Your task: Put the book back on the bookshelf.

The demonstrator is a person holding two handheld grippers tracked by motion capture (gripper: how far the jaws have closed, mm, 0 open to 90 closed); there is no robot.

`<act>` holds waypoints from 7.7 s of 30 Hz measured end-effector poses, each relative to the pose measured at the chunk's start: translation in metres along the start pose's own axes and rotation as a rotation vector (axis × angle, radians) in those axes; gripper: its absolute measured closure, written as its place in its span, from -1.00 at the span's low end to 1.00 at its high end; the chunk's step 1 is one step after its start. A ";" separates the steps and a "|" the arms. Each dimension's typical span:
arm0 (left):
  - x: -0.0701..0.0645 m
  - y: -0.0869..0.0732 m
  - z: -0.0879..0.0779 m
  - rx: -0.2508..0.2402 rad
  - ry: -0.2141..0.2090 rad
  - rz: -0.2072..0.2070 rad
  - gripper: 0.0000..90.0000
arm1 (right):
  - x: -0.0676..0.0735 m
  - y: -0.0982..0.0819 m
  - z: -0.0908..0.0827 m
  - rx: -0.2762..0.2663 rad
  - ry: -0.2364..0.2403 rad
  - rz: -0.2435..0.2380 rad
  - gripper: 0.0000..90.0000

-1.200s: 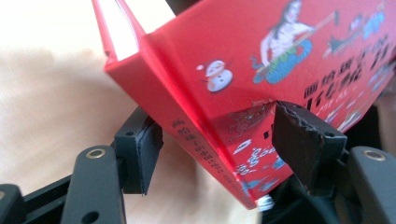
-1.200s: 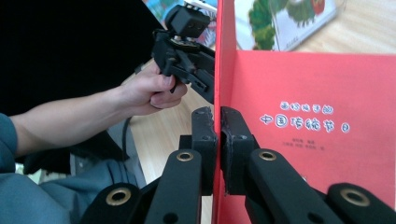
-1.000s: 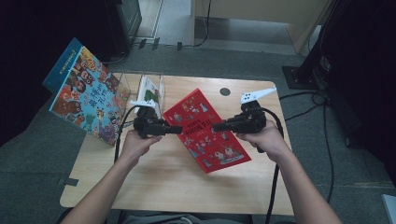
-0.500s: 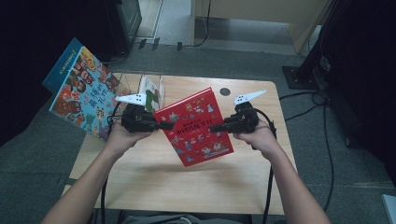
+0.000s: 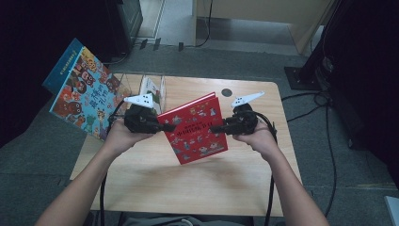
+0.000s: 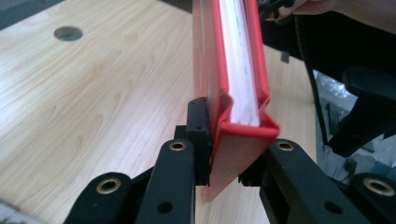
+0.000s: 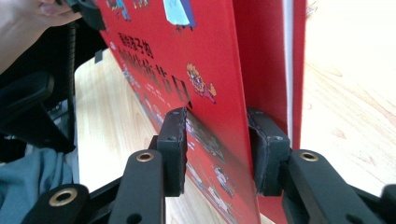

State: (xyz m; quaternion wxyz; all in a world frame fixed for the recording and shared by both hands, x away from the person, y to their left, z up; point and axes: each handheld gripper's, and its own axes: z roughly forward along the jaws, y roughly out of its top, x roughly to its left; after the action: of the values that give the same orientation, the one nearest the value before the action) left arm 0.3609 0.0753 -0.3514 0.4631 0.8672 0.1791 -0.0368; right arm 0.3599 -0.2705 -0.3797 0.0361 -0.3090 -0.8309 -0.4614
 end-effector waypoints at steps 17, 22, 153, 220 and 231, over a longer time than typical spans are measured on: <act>-0.004 0.024 -0.001 0.228 0.059 -0.011 0.71 | -0.001 -0.007 0.016 -0.017 -0.018 0.004 0.34; -0.005 0.027 -0.002 0.251 0.061 0.000 0.70 | -0.001 -0.004 0.018 -0.010 -0.021 -0.002 0.34; 0.063 -0.003 -0.185 0.297 0.423 -0.637 0.78 | -0.037 -0.107 0.090 -0.006 -0.450 -0.054 -0.23; 0.164 0.029 -0.148 0.413 0.463 -0.754 0.78 | -0.039 -0.101 0.097 -0.012 -0.477 -0.029 -0.28; 0.183 0.033 -0.156 0.298 0.515 -0.841 0.78 | -0.039 -0.101 0.097 -0.011 -0.472 -0.034 -0.28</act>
State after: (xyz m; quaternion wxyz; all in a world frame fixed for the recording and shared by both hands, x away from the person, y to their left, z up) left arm 0.5269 0.2361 -0.2784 0.2206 0.7576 0.6135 -0.0299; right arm 0.3582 -0.2516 -0.5236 -0.1685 -0.3944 -0.8189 -0.3813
